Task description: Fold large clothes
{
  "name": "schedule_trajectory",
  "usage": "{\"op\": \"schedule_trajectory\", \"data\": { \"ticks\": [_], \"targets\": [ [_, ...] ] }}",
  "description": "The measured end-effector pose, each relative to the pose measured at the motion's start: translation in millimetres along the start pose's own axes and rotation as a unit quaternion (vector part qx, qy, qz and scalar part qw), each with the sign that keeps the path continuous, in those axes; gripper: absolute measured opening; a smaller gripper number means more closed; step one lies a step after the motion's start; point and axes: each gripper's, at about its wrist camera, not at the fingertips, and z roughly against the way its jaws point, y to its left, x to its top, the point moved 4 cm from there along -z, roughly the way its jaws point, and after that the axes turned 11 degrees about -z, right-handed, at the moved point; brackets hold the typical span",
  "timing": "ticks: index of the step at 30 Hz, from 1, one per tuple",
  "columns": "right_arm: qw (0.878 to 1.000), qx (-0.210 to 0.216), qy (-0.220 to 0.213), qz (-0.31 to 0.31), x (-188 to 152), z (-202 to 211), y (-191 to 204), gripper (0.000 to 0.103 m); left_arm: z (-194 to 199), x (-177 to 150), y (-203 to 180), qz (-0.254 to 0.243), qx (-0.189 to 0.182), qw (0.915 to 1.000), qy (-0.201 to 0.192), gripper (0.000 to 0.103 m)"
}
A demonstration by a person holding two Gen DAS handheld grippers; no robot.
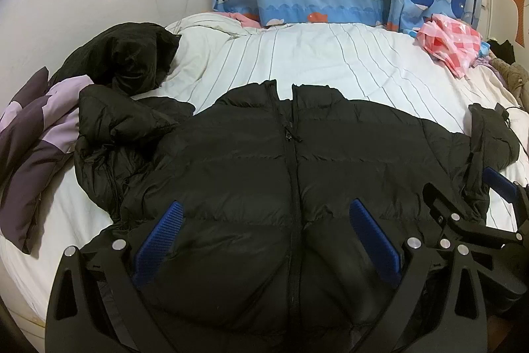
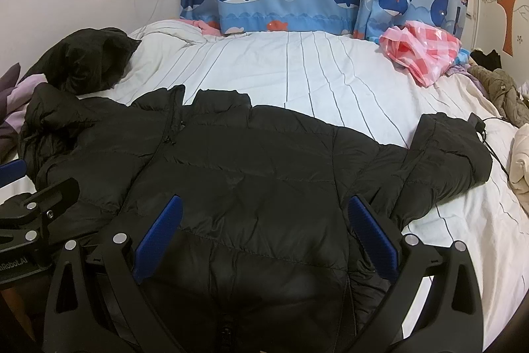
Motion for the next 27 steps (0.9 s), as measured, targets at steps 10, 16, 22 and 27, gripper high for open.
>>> {"op": "schedule_trajectory", "data": {
  "ticks": [10,16,22,27],
  "targets": [
    [1.000,0.000,0.000,-0.001,-0.2,-0.3,-0.1,0.097,0.3,-0.2,-0.9,-0.001,0.000,1.0000,0.000,0.097],
    [1.000,0.000,0.000,-0.001,0.0,-0.2,-0.2,0.097,0.7,0.1,-1.9,-0.001,0.001,1.0000,0.000,0.097],
    [1.000,0.000,0.000,-0.001,-0.1,-0.3,-0.6,0.097,1.0,0.2,-2.6,-0.001,0.001,1.0000,0.000,0.097],
    [1.000,0.000,0.000,-0.001,0.0,-0.2,-0.5,0.097,0.9,0.0,-2.8,-0.001,0.002,1.0000,0.000,0.097]
  ]
}}
